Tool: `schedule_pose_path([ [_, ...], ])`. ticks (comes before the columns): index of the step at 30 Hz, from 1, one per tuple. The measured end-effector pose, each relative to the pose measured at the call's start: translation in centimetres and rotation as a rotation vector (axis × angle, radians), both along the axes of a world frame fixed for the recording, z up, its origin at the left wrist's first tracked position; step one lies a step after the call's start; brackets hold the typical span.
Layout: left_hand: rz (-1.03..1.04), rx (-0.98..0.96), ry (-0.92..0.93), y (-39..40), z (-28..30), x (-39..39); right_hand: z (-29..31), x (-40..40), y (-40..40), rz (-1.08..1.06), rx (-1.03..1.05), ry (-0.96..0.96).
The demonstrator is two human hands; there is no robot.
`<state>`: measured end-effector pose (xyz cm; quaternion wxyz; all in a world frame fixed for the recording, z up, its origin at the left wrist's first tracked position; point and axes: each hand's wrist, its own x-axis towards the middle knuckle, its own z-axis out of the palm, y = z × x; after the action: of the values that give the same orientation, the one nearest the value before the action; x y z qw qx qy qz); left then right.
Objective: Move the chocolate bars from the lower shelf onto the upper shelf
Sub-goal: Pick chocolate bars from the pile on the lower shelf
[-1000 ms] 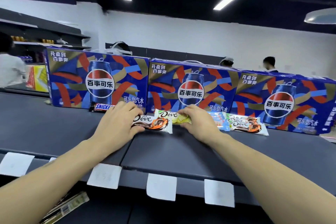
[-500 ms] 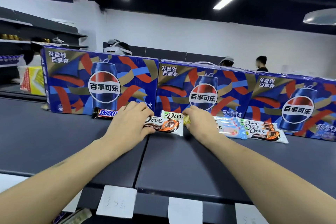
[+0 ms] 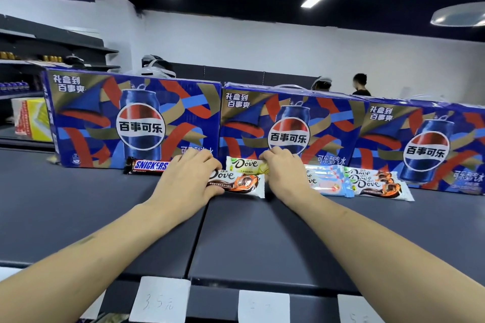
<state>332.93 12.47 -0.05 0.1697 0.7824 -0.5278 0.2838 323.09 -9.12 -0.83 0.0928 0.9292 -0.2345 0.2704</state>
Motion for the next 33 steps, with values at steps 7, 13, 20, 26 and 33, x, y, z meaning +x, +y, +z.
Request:
schedule_pose_path([
  [7,-0.024,0.028,0.011,-3.9,0.6,-4.1,1.4,-5.8,-2.4,0.034,0.088,-0.091],
  [13,-0.036,0.033,0.046,-8.6,0.7,-9.9,1.6,-11.5,-4.9,0.076,0.248,-0.225],
  [20,-0.056,0.071,0.049,-13.6,0.7,-15.9,1.6,-18.3,-9.7,0.004,0.220,-0.192],
  [26,-0.076,0.090,0.074,-18.9,0.2,-21.3,1.0,-24.6,-13.8,-0.048,0.238,-0.221],
  [33,-0.018,0.116,0.104,-24.0,-0.2,-23.4,0.6,-27.6,-15.6,-0.038,0.286,-0.261],
])
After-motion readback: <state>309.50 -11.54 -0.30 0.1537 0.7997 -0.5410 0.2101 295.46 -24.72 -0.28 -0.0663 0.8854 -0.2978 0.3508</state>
